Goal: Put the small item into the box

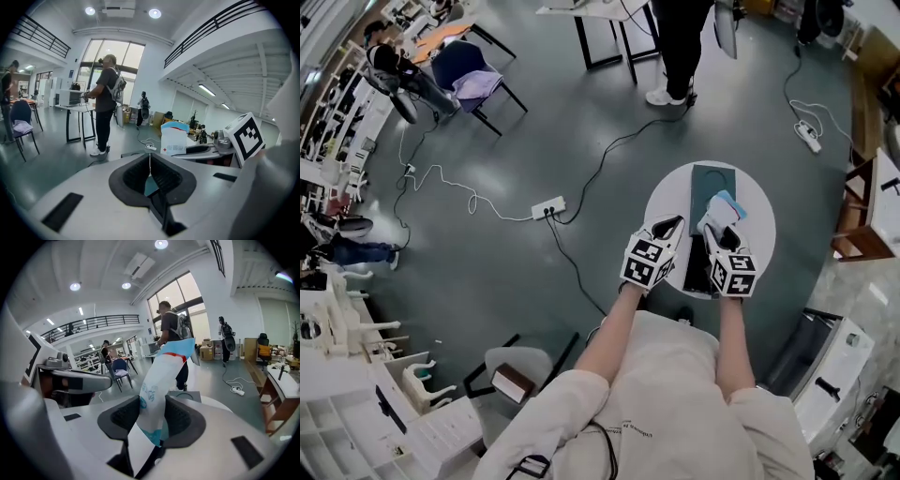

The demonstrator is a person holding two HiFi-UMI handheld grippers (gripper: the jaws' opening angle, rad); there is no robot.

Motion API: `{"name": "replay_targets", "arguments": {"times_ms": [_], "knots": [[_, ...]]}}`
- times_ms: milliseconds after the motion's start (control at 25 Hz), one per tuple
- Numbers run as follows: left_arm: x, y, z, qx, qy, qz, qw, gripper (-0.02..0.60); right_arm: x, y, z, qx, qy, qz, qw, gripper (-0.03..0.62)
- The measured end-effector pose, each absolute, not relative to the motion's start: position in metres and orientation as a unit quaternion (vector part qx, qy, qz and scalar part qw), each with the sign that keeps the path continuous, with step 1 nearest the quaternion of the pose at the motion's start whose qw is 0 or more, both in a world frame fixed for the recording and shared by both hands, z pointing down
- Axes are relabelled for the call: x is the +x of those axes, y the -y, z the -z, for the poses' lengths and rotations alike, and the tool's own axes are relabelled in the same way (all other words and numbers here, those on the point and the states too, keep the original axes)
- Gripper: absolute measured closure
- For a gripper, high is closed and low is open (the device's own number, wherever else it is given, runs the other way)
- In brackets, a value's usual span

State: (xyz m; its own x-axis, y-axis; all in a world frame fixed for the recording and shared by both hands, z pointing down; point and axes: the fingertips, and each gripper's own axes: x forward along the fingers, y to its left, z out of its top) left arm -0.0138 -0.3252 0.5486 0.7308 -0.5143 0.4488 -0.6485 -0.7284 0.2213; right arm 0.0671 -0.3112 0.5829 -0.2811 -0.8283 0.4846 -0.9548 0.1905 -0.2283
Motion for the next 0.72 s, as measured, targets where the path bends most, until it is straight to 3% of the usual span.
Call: {"name": "replay_targets", "arguments": {"times_ms": [720], "knots": [[-0.027, 0.368, -0.574, 0.933, 0.227, -0.215, 0.177, 0.56, 0.048, 0.337, -0.612, 0.644, 0.702, -0.275, 0.126, 0.41]]}}
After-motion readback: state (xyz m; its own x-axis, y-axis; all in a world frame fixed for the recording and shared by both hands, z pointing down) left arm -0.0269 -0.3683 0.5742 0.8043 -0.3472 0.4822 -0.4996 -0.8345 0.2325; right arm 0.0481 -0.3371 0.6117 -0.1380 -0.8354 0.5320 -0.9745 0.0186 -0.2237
